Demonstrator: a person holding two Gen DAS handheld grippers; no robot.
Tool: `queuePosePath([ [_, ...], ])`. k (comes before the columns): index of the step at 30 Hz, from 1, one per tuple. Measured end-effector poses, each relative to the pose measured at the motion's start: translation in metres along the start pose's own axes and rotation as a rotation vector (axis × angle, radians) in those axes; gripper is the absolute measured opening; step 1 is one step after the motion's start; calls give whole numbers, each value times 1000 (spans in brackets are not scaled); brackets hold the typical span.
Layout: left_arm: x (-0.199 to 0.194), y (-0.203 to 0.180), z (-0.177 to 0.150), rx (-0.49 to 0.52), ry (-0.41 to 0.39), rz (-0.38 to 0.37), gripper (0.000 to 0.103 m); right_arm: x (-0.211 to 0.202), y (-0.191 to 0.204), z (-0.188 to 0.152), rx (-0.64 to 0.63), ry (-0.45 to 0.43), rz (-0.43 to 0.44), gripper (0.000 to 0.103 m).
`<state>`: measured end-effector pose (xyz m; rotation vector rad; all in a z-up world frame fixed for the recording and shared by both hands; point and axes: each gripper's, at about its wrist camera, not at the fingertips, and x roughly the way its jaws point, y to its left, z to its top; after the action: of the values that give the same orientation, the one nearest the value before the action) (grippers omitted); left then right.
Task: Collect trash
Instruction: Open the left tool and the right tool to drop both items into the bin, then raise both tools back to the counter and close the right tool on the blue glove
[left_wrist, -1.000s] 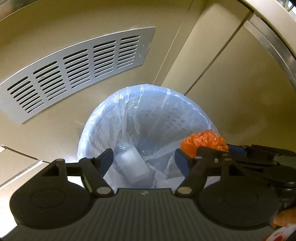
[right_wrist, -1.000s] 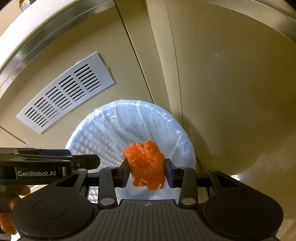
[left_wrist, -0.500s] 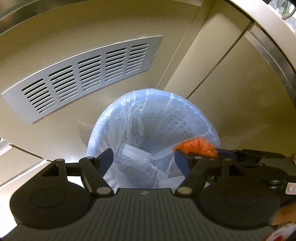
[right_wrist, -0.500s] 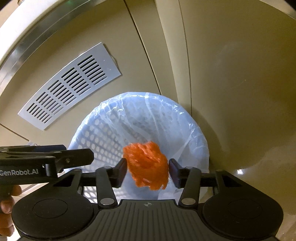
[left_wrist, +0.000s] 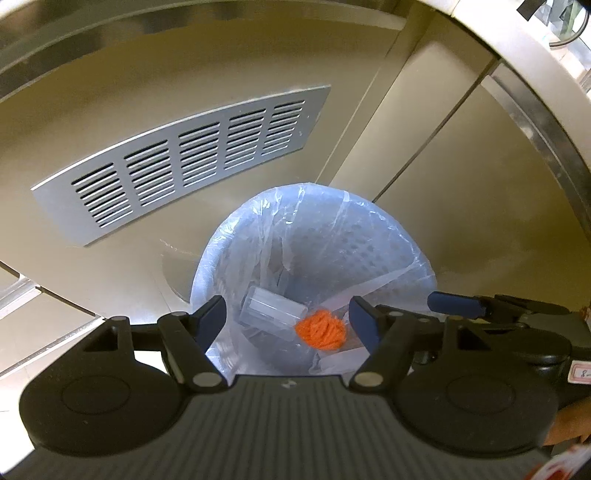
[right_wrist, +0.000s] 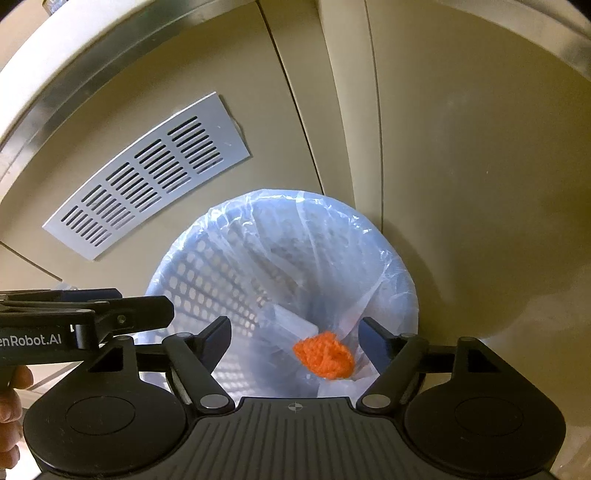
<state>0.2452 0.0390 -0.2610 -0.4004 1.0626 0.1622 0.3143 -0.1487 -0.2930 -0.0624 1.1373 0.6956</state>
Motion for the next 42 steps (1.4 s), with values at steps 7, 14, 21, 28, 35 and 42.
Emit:
queuePosePath([
  [7,-20,-2,2,9,-26,-14,70,-17,7,2,2,-17,-10,77],
  [14,-53,-4,2,16,-62,-48,70,-49,17,0,12,-46,-16,77],
  [21,-105,-4,1,24,-129,-103,70,-101,34,-7,10,-107,-3,77],
  [28,-157,-8,6,56,-221,-120,70,-154,48,-7,7,-179,7,77],
  [35,-196,-18,17,93,-325,-144,70,-199,55,0,-3,-285,16,77],
  [42,-211,-34,33,131,-400,-137,70,-228,48,18,-6,-374,18,77],
])
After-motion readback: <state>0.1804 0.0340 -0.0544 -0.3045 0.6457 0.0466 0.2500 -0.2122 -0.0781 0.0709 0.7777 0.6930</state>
